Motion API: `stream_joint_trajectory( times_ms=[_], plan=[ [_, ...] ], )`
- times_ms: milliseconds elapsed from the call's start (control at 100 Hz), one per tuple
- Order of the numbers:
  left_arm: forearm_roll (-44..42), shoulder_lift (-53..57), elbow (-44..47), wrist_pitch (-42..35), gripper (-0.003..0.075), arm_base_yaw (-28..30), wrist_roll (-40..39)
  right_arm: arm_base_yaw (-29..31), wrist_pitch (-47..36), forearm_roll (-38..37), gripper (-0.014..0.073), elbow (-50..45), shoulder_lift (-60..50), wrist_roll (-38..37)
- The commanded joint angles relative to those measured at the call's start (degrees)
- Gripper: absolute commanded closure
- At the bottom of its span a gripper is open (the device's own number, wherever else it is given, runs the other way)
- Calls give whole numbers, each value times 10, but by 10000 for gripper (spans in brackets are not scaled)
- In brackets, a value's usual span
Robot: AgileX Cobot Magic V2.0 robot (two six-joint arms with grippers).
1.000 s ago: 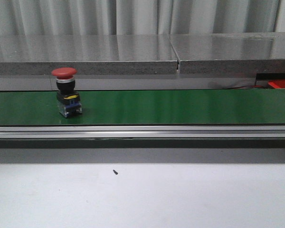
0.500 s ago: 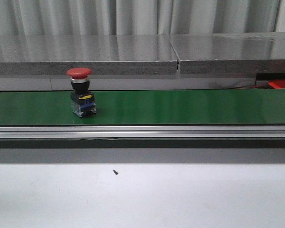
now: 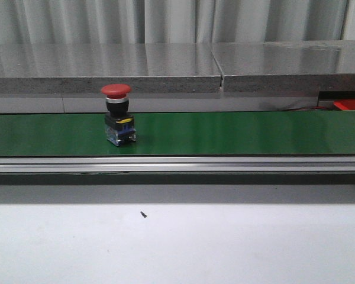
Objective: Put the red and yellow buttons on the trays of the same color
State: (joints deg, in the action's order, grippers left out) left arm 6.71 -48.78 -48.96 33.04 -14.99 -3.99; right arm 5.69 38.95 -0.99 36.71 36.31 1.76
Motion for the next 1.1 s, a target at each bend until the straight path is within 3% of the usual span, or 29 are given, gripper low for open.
stream_joint_trajectory(
  times_ms=[0, 460, 1090],
  plan=[
    [-4, 35, 9, -49, 739, -7, -15, 0, -35, -3, 661, 15, -2, 6],
    [2, 224, 188, -76, 739, 26, -15, 0, -35, -3, 661, 15, -2, 6],
    [2, 262, 205, -64, 739, 30, -15, 0, -35, -3, 661, 15, -2, 6]
  ],
)
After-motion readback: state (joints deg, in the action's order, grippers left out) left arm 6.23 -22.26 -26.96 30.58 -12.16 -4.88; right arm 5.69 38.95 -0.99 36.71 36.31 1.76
